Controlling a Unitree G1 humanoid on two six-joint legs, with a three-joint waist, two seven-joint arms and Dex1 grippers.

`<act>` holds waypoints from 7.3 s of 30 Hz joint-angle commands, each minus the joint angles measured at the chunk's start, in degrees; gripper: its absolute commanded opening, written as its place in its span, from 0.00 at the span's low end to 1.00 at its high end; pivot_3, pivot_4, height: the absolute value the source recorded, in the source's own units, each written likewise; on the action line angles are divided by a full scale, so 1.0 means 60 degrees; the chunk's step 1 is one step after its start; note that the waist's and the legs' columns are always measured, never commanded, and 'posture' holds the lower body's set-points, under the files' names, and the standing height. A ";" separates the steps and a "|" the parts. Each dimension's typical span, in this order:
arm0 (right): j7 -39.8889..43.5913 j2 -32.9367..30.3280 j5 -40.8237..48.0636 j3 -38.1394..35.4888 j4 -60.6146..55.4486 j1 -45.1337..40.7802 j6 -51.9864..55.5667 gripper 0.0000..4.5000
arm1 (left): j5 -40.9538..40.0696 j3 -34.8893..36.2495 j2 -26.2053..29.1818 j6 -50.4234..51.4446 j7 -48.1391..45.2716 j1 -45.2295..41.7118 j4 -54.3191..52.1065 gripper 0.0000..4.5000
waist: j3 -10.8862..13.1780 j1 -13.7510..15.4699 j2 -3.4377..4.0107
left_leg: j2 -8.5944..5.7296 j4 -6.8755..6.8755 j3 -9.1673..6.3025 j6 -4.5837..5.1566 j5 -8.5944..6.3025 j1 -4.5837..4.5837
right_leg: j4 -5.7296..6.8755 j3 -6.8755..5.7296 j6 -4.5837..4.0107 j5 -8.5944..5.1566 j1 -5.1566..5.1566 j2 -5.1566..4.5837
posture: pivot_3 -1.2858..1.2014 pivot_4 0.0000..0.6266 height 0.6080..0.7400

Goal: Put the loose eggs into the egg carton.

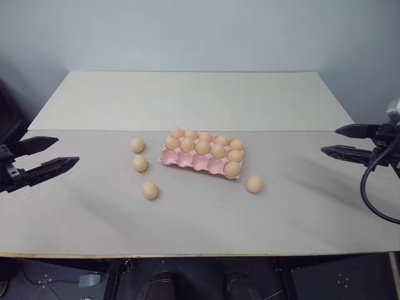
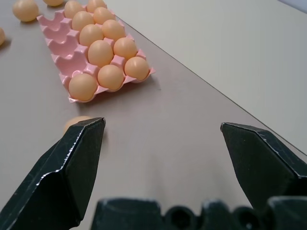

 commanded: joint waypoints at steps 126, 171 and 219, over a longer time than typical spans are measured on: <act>-1.7909 0.7004 0.4919 0.0878 -0.5274 -0.0478 0.9911 0.64 | 0.2124 -0.6951 -0.3369 -0.1612 0.2979 -0.0833 -0.3854 1.00 | -0.0008 -0.0032 0.0004 | -0.0005 0.0005 -0.0033 -0.0009 0.0008 -0.0083 | 0.0009 0.0003 0.0005 0.0003 -0.0070 0.0003 | 0.52 0.24 1.00; -1.1349 0.8593 -0.0262 0.4423 -0.3395 -0.3383 0.6688 0.59 | 0.1951 -0.5721 -0.3960 -0.1651 0.4368 0.0217 -0.4533 1.00 | -0.0009 -0.0061 0.0005 | 0.0001 0.0004 -0.0020 -0.0018 0.0014 -0.0113 | 0.0030 0.0006 0.0002 0.0005 -0.0121 0.0006 | 0.52 0.24 1.00; -0.2766 0.1990 -0.0442 0.2057 -0.3913 -0.1255 0.0765 0.99 | -0.3787 -0.3934 -0.5536 0.3694 1.3801 0.0219 -0.6766 1.00 | -0.0006 0.0055 0.0000 | -0.0008 0.0003 -0.0045 -0.0002 0.0001 -0.0005 | 0.0006 0.0012 -0.0001 0.0006 0.0008 -0.0009 | 0.52 0.24 1.00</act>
